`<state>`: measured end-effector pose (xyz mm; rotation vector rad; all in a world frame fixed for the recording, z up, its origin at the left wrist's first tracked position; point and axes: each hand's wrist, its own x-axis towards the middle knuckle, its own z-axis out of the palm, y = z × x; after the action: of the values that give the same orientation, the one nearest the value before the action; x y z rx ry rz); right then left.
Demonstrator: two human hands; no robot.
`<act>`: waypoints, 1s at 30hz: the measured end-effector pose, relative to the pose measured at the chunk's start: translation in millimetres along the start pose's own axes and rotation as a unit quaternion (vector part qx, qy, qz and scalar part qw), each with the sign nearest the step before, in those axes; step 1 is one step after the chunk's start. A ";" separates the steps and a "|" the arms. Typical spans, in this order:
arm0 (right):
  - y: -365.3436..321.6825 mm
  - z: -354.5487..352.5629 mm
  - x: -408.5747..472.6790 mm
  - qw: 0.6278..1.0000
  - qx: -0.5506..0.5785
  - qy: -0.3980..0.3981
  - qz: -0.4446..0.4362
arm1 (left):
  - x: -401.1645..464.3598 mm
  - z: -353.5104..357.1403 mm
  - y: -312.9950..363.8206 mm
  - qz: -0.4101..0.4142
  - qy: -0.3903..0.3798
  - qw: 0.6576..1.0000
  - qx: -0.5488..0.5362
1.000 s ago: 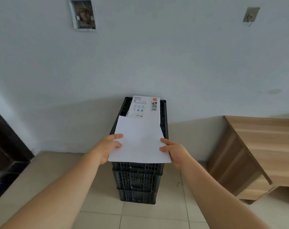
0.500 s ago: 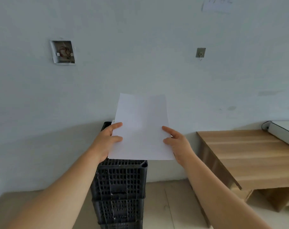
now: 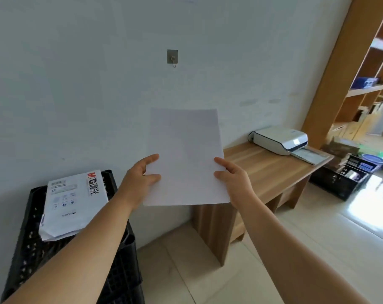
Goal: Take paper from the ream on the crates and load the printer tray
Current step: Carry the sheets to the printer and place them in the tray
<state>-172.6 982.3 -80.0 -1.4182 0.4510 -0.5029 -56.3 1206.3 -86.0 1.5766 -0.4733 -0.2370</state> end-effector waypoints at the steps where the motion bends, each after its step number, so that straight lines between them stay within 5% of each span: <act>1: 1.0 -8.4 1.5 1.000 -0.004 0.012 0.003 | 5.4 9.8 -1.3 0.000 -0.005 1.000 -0.001; 11: 0.6 -120.8 30.8 0.993 -0.078 0.089 -0.028 | 53.4 128.4 -5.3 -0.001 -0.085 0.996 0.006; 30: -47.6 -435.6 106.2 0.966 -0.055 0.240 -0.079 | 148.7 478.7 37.8 0.028 -0.231 0.971 -0.062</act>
<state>-339.9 563.6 -77.1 -1.4416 0.7649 -0.9728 -136.1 710.5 -61.9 1.3803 -0.8465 -0.5868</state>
